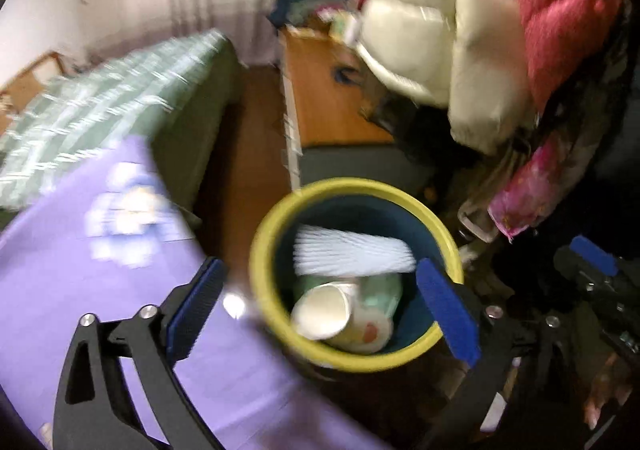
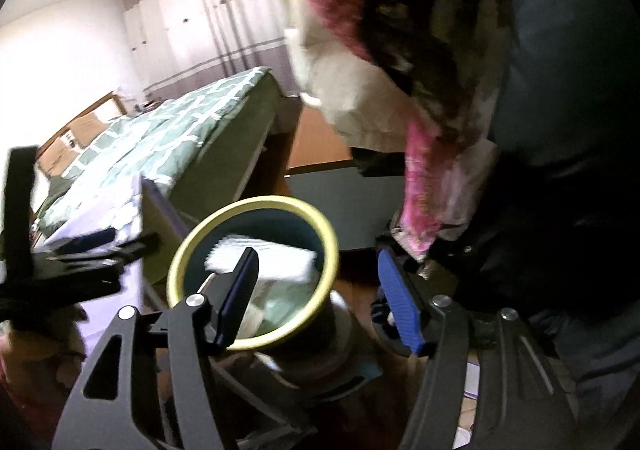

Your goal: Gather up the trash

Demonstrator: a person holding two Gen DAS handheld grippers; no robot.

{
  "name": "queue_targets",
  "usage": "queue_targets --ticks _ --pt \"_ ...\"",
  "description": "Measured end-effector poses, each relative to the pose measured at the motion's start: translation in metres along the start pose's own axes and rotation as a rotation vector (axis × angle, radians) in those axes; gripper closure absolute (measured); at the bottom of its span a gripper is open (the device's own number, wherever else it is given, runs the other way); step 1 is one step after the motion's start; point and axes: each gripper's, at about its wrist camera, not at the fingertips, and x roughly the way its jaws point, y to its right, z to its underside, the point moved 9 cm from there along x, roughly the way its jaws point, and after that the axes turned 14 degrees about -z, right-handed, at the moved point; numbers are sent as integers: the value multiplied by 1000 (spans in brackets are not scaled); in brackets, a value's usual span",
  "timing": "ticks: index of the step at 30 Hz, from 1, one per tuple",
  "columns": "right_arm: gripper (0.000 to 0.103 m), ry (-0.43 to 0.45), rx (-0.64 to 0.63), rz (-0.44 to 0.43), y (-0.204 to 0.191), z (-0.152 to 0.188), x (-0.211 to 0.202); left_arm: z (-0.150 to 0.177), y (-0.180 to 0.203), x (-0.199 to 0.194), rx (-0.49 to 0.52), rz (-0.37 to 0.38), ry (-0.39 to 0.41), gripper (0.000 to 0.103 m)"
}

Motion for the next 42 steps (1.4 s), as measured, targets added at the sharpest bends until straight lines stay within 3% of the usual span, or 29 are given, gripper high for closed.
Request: queue_targets --ticks 6,12,16,18,23,27,42 --pt "33 -9 -118 -124 -74 12 -14 36 -112 -117 -157 -178 162 5" --pt "29 2 -234 -216 -147 25 -33 119 -221 -212 -334 -391 154 5" --pt "25 6 -284 -249 -182 35 -43 165 -265 -258 -406 -502 180 5" --pt "24 2 -300 -261 -195 40 -47 184 -279 -276 -439 -520 191 5" --pt "22 -13 -337 -277 -217 55 -56 218 -297 -303 -493 -566 220 5" --pt "21 -17 -356 -284 -227 63 -61 228 -301 -304 -513 -552 205 5" --pt "19 -21 -361 -294 -231 64 -58 226 -303 -308 -528 -585 211 5"
